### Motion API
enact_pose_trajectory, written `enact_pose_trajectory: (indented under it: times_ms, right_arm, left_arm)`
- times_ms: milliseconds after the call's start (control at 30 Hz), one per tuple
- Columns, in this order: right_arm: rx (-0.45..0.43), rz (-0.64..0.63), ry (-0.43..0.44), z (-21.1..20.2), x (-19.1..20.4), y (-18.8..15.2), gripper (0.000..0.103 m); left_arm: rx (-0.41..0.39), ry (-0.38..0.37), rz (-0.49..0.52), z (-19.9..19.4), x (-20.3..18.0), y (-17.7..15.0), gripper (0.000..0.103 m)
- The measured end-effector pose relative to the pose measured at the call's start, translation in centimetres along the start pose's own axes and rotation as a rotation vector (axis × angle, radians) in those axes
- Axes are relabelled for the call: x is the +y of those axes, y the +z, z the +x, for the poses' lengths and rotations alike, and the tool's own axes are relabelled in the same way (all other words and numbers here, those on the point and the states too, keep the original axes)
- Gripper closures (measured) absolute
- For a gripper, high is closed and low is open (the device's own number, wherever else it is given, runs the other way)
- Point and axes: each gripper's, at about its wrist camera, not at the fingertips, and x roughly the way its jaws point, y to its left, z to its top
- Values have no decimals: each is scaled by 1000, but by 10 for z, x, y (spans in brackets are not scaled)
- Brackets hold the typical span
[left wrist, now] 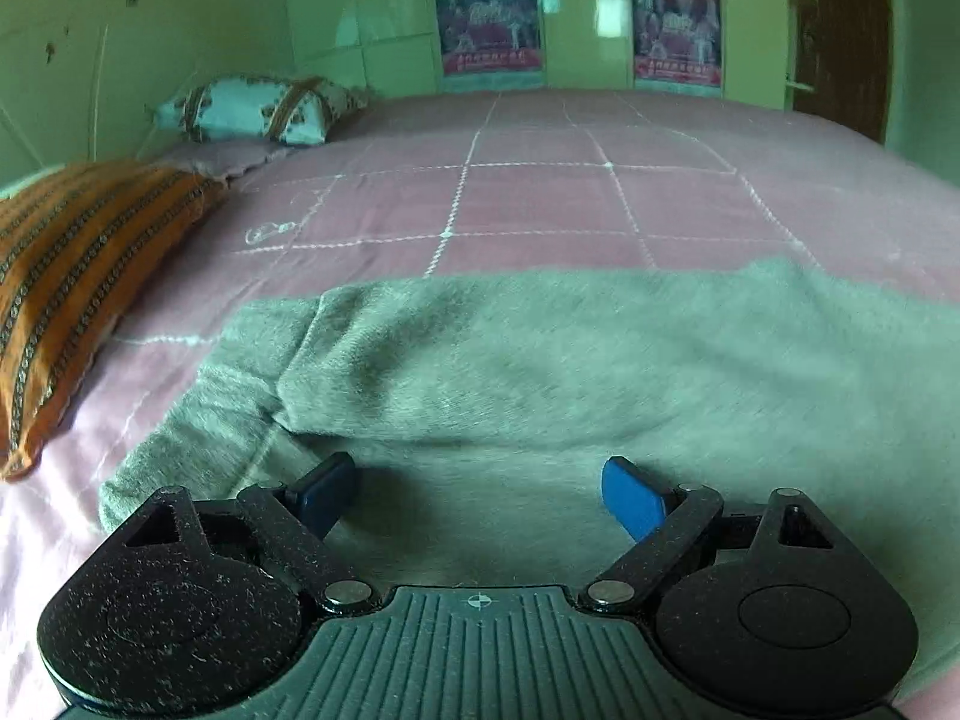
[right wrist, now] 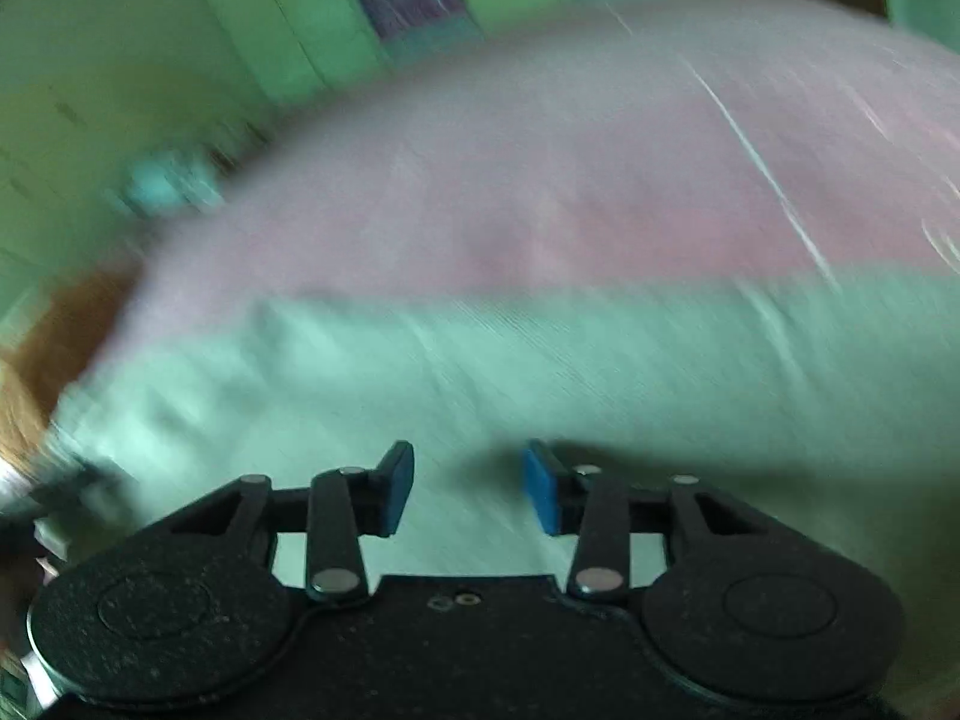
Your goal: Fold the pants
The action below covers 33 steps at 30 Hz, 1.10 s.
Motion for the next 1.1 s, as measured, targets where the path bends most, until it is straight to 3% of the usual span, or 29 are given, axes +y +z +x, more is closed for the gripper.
enact_pose_trajectory:
  times_ms: [33, 67, 100, 167, 233, 267, 333, 367, 433, 500, 533, 567, 600, 633, 667, 733, 800, 900, 1033, 1100]
  right_arm:
    - [-17, 22, 27, -9, -9, -1, 80]
    - [-57, 28, 27, -23, -14, -2, 70]
    - [-115, 13, 18, -39, -16, -3, 68]
    - [-175, -1, 17, -57, -21, -7, 68]
    - [-126, -12, -37, -44, -33, -8, 67]
    - [-62, -7, -79, -28, -42, -7, 76]
    - [-77, 120, -5, -39, -66, -3, 79]
    - [-127, 182, 10, -55, -76, -1, 73]
    - [-253, 220, 3, -87, -93, -5, 70]
    - [-314, 243, -18, -107, -114, -9, 70]
    - [-320, 263, -42, -111, -127, -10, 71]
    - [-297, 288, -89, -109, -141, -12, 70]
    - [-248, 314, -140, -105, -157, -14, 75]
    - [-191, 341, -140, -99, -174, -17, 84]
    - [-193, 386, -99, -103, -186, -19, 90]
    - [-287, 429, -97, -133, -196, -24, 72]
    - [-397, 439, -88, -165, -205, -33, 72]
    - [-491, 583, -66, -195, -241, -57, 74]
    - [-489, 733, -25, -185, -276, -73, 76]
    - [-468, 732, -35, -177, -282, -74, 76]
  left_arm:
    - [-34, -20, -43, -13, 0, 3, 14]
    - [-64, -29, -65, -26, -2, 4, 14]
    - [-82, -35, -72, -35, -4, 3, 14]
    - [-67, -40, -59, -37, -10, -5, 8]
    - [82, -24, -40, -10, -12, -16, 5]
    - [64, -20, -23, -7, -13, -23, 4]
    - [69, 4, -30, -17, -21, -18, 4]
    - [37, -20, -38, -28, -27, -16, 4]
    - [-7, -40, -46, -45, -42, -15, 4]
    - [-26, -70, -35, -52, -61, -18, 4]
    - [-10, -77, -23, -50, -69, -20, 4]
    - [58, -92, -12, -40, -78, -25, 4]
    - [104, -88, -6, -31, -84, -31, 0]
    - [82, -72, 11, -29, -88, -35, 0]
    - [84, -49, 9, -30, -91, -34, 0]
    - [63, -76, -48, -43, -94, -29, 0]
    - [23, -132, -81, -59, -105, -29, 0]
    - [-3, -164, -40, -68, -134, -30, 0]
    - [55, -214, -85, -61, -162, -37, 0]
    - [80, -190, -95, -56, -170, -44, 0]
